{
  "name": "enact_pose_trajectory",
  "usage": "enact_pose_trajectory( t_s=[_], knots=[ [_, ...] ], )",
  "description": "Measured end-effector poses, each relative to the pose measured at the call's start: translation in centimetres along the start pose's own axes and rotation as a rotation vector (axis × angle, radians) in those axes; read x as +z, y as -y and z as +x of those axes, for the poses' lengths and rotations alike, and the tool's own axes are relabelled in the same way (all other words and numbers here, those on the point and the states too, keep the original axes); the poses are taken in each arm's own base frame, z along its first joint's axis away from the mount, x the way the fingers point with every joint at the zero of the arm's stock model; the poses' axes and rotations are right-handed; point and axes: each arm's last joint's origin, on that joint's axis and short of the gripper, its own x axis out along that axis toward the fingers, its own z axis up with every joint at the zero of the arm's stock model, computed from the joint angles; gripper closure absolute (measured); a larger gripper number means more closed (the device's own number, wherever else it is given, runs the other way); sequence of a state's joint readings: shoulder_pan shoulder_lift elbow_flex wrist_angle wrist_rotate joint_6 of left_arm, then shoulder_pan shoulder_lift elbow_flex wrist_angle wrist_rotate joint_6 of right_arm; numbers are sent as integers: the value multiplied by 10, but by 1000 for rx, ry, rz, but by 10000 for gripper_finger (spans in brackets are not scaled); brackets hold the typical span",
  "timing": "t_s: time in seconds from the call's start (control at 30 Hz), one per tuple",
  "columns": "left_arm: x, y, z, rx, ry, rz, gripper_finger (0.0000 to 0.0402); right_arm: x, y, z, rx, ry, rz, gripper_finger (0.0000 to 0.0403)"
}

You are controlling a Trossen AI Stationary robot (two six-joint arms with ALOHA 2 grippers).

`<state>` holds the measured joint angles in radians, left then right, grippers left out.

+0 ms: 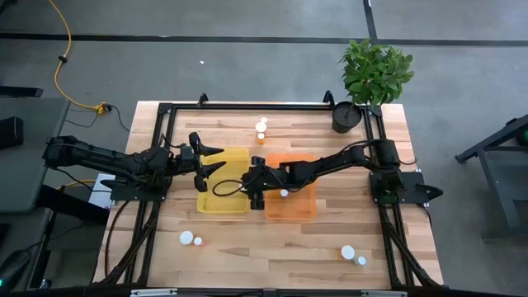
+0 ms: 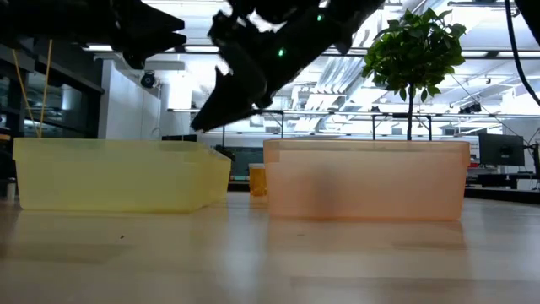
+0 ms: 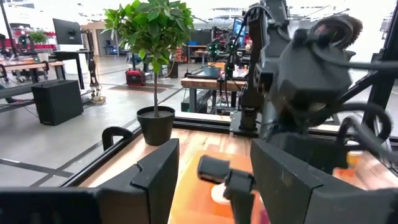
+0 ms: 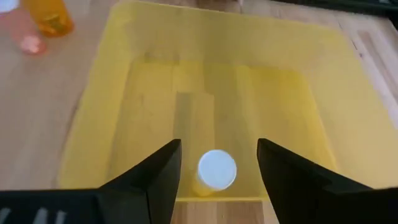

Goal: Pick and place medicine bottles into bin by pill shape (circle, oval)
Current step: Put the yellow bottle pill into the yellow bin

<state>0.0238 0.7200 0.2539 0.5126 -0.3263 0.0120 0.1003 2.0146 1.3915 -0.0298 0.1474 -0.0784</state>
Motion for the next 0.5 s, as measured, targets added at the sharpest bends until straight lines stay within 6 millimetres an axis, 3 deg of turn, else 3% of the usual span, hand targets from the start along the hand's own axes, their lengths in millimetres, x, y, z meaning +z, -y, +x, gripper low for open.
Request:
enact_pose_trajectory(
  t_s=[0.17, 0.27, 0.5],
  knots=[
    [-1, 0, 0, -2, -12, 4, 213, 8, -2, -24, -17, 56, -28, 199],
    [-2, 0, 0, -2, -21, 6, 213, -11, 2, -44, -85, 91, -8, 199],
    [-1, 0, 0, -2, -13, 5, 213, -51, 20, -124, -186, 307, 114, 199]
  ],
)
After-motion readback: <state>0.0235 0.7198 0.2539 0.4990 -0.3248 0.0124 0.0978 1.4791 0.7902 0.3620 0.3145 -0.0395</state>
